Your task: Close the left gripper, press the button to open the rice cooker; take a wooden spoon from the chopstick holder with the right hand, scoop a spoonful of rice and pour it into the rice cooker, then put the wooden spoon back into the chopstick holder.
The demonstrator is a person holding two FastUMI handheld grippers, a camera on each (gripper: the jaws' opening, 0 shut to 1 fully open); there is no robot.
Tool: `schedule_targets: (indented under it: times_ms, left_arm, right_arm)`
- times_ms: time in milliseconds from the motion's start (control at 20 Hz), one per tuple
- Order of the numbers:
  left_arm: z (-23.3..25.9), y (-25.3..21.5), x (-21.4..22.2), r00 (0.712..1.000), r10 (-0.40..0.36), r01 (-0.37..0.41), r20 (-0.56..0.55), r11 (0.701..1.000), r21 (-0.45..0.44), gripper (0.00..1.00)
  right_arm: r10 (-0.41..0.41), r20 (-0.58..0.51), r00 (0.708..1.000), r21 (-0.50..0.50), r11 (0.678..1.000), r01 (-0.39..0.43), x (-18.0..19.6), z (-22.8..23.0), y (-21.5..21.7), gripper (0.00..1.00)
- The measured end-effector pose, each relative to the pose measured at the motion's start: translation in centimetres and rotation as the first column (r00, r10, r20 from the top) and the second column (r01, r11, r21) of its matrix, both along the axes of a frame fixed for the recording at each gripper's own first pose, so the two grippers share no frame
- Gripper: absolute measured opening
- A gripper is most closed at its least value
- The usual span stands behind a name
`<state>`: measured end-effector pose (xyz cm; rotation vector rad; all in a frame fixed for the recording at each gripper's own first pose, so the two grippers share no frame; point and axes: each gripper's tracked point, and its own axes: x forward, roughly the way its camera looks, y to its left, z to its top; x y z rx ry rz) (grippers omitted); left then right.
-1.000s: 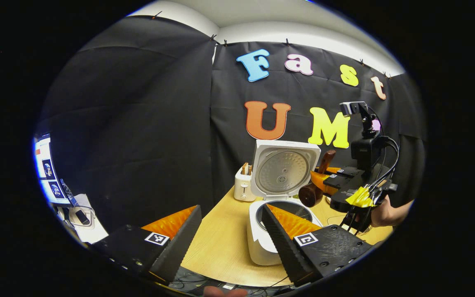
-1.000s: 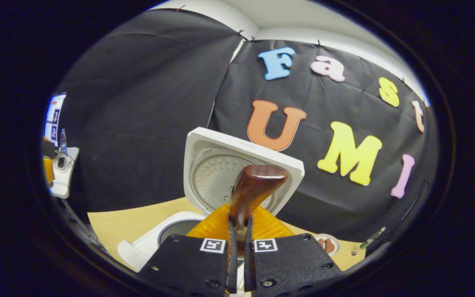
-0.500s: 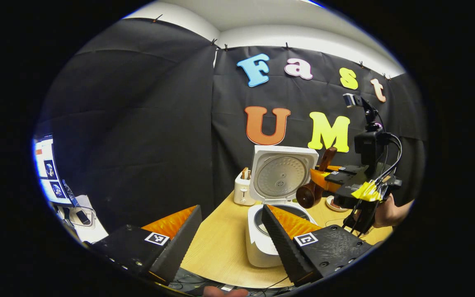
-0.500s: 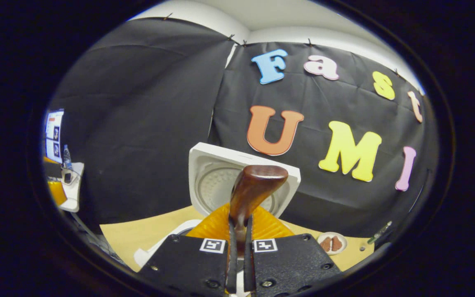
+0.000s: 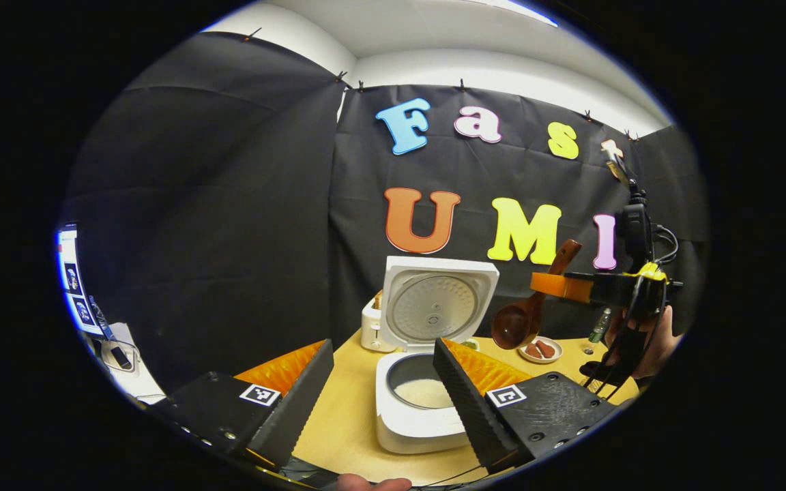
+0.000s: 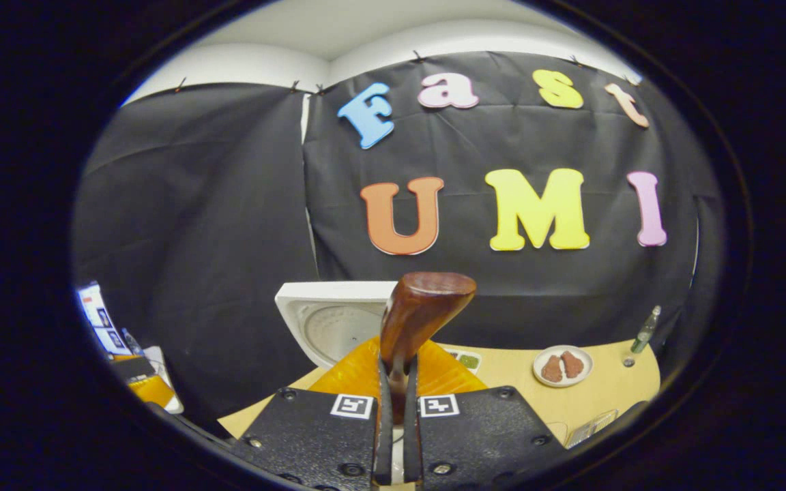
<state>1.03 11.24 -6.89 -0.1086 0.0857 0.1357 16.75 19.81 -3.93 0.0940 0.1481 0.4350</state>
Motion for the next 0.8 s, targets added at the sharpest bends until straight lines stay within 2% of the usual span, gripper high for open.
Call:
schedule_targets:
  times_ms: [150, 400, 600, 800]
  left_arm:
    - [0.6, -1.8, 1.2, 1.0, -0.028, 0.027, 0.009, 1.0, 0.003, 0.94]
    - [0.9, -5.5, 3.4, 0.996, -0.086, 0.086, -0.006, 0.996, 0.011, 0.95]
    - [1.8, -7.9, 4.9, 0.994, -0.114, 0.114, 0.006, 0.993, 0.012, 0.95]
    - [2.0, -9.0, 6.6, 0.994, -0.11, 0.11, -0.008, 0.994, 0.004, 0.94]
  right_arm:
    - [-0.067, -0.037, 0.997, 0.08, 0.994, 0.07, -0.4, 0.9, -5.4, 0.12]
    - [-0.22, -0.044, 0.974, 0.097, 0.97, 0.223, -0.7, 0.9, -15.7, 0.11]
    - [-0.333, -0.097, 0.938, 0.111, 0.933, 0.343, -1.0, -1.0, -23.6, 0.11]
    - [-0.423, -0.18, 0.888, 0.121, 0.886, 0.447, -1.3, -4.1, -30.5, 0.11]
